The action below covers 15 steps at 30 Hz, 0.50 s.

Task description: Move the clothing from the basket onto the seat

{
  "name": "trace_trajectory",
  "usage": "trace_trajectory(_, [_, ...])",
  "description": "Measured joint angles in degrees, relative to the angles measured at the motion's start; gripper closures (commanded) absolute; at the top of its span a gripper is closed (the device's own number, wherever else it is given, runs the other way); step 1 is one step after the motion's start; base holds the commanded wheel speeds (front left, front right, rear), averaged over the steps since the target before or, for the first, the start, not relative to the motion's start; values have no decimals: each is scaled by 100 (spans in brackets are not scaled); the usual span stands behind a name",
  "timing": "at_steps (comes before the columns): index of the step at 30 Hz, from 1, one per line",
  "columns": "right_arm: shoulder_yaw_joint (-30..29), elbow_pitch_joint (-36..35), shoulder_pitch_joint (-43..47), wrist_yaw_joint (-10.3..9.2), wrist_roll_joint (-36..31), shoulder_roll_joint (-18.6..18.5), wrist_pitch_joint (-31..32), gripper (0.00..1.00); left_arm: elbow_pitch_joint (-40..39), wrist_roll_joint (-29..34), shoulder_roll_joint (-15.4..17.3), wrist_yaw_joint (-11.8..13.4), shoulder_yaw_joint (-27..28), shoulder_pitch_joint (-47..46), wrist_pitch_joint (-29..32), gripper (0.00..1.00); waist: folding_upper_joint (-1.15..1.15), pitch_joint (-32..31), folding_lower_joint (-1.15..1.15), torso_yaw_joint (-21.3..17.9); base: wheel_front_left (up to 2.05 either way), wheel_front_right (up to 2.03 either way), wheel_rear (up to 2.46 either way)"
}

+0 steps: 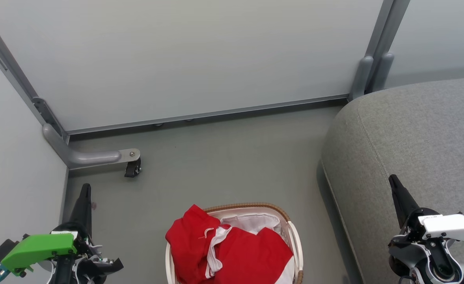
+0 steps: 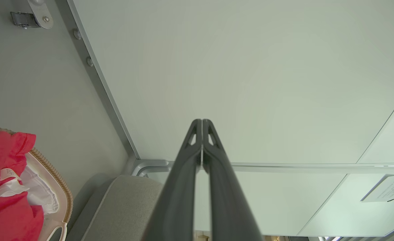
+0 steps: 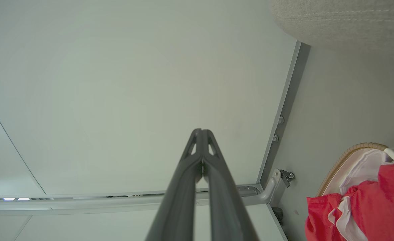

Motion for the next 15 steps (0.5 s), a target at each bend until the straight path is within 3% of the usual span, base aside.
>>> trace_trajectory(15, [0, 0, 0, 0, 0, 0, 0, 100, 0, 0, 0, 0, 0, 0, 0, 100, 0, 0, 0, 0, 0, 0, 0])
